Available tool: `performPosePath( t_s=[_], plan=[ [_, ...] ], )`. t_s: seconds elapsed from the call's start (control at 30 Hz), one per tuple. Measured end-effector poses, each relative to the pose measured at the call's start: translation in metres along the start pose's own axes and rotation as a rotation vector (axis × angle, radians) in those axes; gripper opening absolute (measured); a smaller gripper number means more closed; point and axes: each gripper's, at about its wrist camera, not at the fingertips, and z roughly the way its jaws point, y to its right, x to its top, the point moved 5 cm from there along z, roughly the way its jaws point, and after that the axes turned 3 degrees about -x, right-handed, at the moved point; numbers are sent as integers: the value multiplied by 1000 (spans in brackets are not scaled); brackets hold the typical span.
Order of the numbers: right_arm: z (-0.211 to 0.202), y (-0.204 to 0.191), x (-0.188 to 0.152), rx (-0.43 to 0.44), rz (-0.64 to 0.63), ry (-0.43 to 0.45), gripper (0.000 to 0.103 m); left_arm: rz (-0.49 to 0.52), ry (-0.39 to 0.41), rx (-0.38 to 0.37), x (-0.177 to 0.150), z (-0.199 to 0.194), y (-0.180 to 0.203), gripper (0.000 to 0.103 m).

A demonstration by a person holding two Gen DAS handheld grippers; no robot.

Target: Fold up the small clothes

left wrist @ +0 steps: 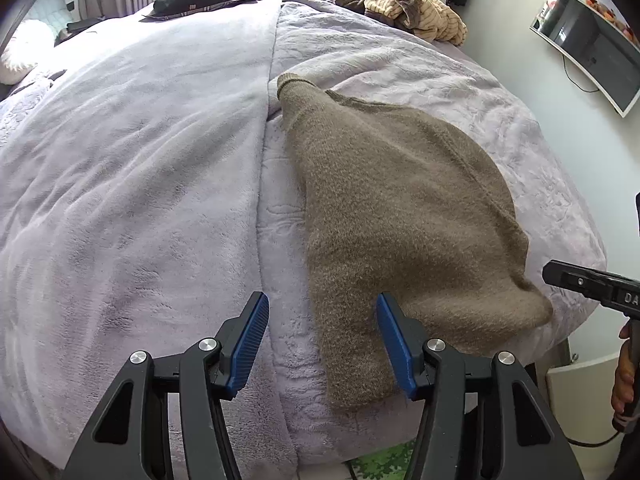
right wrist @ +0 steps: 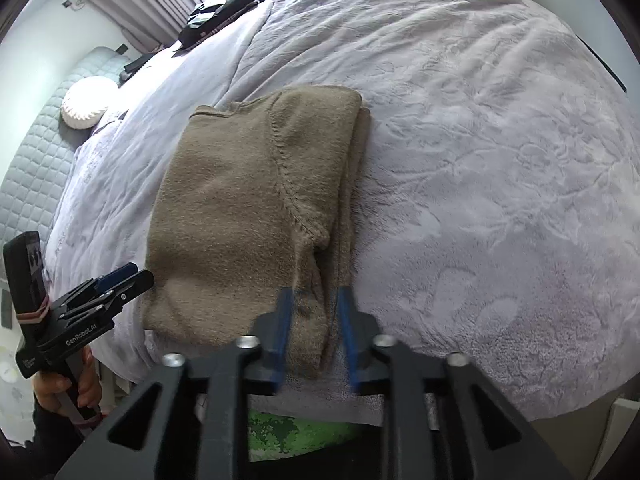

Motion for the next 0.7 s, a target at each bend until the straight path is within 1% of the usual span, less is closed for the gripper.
performPosePath(
  t_s=[0.03, 0.1, 0.2, 0.27, 0.5, 0.53, 0.57, 0.63, 0.7],
  plan=[
    [-2, -1, 2, -6, -7, 5, 45, -6, 1, 3, 1, -1, -1, 58],
    [-3, -1, 4, -9, -9, 7, 45, -17, -2, 4, 3, -1, -2, 58],
    [-3, 0, 6, -11, -4, 4, 49, -16, -7, 12, 4, 0, 0, 58],
    [-2, 0, 7, -14, -3, 2, 54, -9, -7, 18, 5, 0, 1, 58],
    [3, 0, 9, -18, 0, -14, 56, -15, -23, 17, 6, 3, 4, 58],
    [3, 0, 9, -24, 1, -14, 60, -17, -18, 18, 7, 2, 3, 58],
    [3, 1, 10, -30, 3, -13, 66, -21, -13, 19, 8, 1, 2, 58],
    [4, 4, 11, -54, 10, -11, 73, -28, -7, 24, 10, 0, 0, 58],
    [4, 8, 14, -68, 22, -9, 73, -39, -6, 31, 12, 0, -3, 58]
  ],
)
